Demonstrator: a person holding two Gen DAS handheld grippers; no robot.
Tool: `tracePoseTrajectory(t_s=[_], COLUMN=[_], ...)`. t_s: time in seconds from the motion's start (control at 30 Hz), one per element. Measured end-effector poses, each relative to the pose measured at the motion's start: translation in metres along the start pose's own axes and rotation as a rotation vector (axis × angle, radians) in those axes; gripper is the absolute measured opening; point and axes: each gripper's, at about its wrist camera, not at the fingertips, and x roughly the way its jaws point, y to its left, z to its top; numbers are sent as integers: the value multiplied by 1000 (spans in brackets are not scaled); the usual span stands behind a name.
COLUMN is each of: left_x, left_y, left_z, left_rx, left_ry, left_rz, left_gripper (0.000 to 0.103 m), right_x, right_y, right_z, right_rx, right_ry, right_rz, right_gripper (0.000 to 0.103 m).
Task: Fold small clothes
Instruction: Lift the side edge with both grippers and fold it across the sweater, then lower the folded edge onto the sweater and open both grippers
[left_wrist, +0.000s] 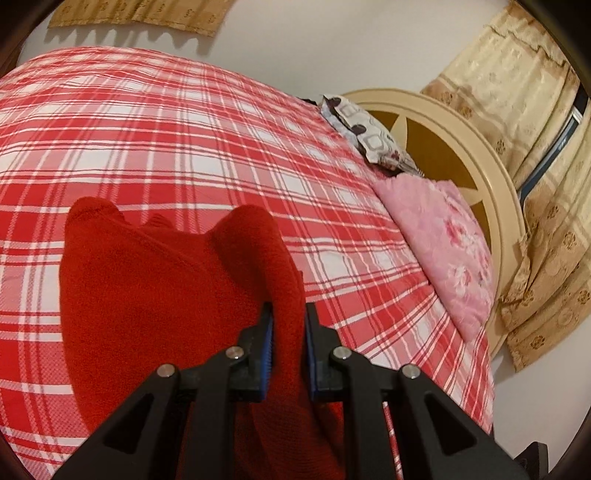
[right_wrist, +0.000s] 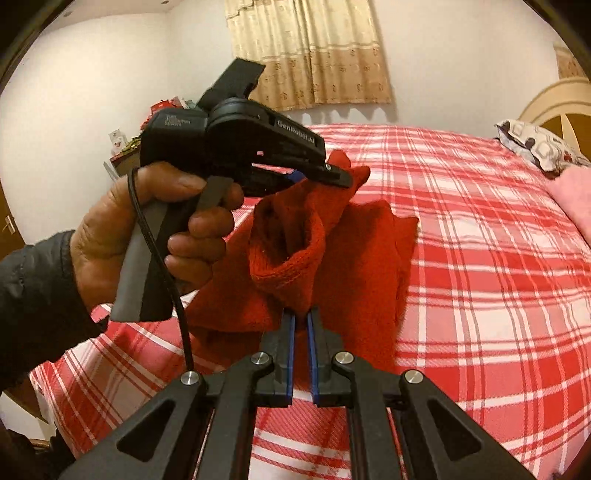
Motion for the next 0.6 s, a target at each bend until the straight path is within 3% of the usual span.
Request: tracePoseTrajectory(t_s=[0.4,0.6], left_x=[36,19], left_y=[-28,-53], left_z=[-14,-24], left_rx=[138,272], left_ry=[47,20], left_rz=[91,90], left_gripper=[16,16], right_x=[14,15], right_y=[-26,-33], right_z=[-19,-23], right_rx=[99,100], right_ry=[73,91], right_rz=[38,26], right_gripper=[6,6])
